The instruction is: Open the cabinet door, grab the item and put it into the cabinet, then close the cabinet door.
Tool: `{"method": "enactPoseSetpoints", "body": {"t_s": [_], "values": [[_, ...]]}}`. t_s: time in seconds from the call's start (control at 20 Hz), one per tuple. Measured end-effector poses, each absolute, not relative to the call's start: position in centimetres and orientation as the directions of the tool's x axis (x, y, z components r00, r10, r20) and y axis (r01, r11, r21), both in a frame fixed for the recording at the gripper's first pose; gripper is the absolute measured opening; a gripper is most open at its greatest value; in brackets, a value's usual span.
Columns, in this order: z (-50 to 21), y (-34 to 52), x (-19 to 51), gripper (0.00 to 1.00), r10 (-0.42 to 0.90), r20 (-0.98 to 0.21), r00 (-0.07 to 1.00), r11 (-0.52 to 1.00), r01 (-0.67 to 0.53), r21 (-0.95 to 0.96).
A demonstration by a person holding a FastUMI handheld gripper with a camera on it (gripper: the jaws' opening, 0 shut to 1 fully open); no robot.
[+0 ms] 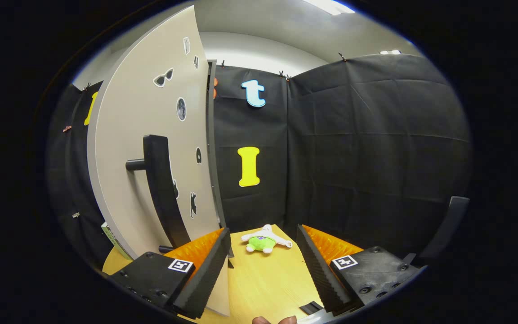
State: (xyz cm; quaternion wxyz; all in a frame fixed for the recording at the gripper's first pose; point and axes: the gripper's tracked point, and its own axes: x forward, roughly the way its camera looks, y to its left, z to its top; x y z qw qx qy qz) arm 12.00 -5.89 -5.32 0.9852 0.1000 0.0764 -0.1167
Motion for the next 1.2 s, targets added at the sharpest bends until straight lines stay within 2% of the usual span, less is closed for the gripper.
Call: {"method": "enactPoseSetpoints", "body": {"t_s": [0.8,1.2], "values": [[-5.6,8.7,15.0,0.96,0.023,-0.205,0.979,0.976,0.022,0.216],[-6.2,14.6,14.3,0.96,0.135,-0.224,0.965,0.973,-0.087,0.212]]}}
